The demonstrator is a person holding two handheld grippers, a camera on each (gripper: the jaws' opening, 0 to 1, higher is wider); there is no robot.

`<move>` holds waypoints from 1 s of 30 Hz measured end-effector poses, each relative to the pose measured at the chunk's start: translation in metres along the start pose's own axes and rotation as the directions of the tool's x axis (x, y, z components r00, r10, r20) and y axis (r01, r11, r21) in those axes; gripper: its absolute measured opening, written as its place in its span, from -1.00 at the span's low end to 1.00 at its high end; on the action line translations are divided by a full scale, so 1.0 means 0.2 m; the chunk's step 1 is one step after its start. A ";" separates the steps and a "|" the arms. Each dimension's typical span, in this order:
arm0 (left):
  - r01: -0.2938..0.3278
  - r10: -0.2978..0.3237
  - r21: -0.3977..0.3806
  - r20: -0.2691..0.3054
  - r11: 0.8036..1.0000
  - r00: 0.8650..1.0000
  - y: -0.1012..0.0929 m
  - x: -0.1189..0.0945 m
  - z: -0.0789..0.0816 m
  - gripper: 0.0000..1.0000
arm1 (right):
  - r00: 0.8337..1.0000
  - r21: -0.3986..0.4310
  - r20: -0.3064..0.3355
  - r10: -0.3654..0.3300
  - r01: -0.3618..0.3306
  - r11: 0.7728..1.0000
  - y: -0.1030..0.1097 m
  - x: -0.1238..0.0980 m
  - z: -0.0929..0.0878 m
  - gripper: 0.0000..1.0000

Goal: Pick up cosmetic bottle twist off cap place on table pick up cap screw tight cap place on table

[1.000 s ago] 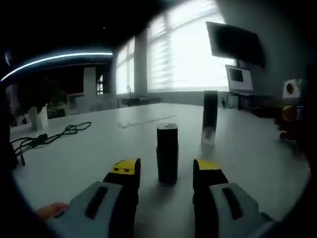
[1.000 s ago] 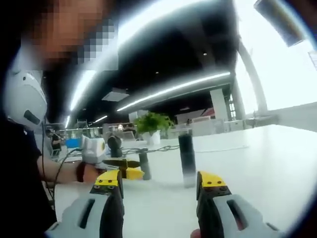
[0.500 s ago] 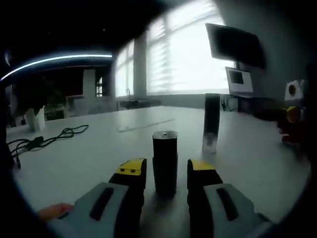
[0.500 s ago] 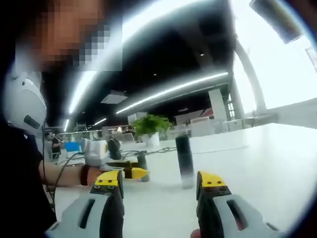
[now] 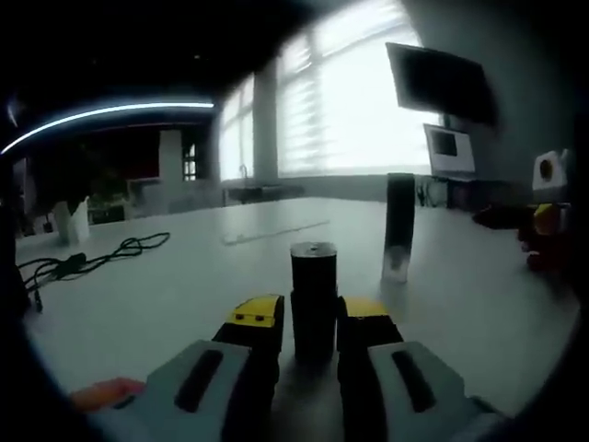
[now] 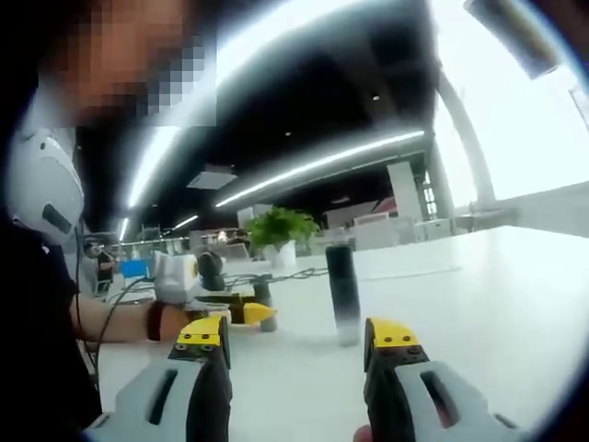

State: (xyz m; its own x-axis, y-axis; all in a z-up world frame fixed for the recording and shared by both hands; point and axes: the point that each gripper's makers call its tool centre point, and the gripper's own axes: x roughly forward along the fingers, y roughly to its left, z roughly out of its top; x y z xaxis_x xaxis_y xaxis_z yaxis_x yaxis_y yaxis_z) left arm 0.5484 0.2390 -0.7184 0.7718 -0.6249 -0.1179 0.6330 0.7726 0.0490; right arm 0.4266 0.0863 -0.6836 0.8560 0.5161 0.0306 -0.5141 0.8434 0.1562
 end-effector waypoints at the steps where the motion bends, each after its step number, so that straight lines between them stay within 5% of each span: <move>1: 0.002 -0.002 0.000 -0.002 1.000 1.000 0.00 0.00 0.00 -0.75 | 1.000 0.002 -0.001 0.002 -0.002 1.000 0.00 0.00 0.00 0.04; 12: 0.011 -0.010 0.052 -0.013 0.999 1.000 -0.01 0.00 -0.02 -0.80 | 1.000 0.006 -0.010 0.001 -0.001 1.000 0.00 0.00 -0.03 0.04; 23: 0.007 -0.007 0.022 -0.011 1.000 1.000 -0.01 -0.01 -0.01 -0.82 | 1.000 -0.002 -0.015 0.003 -0.003 1.000 0.00 0.00 -0.03 0.04; 30: 0.022 -0.022 0.016 0.031 1.000 0.999 -0.01 -0.03 0.03 -0.82 | 1.000 -0.008 -0.023 0.009 -0.009 1.000 0.01 0.00 -0.04 -0.04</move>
State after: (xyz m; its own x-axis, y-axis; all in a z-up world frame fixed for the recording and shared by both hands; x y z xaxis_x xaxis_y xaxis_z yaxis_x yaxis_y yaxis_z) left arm 0.5432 0.2394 -0.7119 0.7591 -0.6450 -0.0879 0.6504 0.7570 0.0618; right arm 0.4253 0.0887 -0.6921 0.8497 0.5272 0.0091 -0.5225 0.8397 0.1479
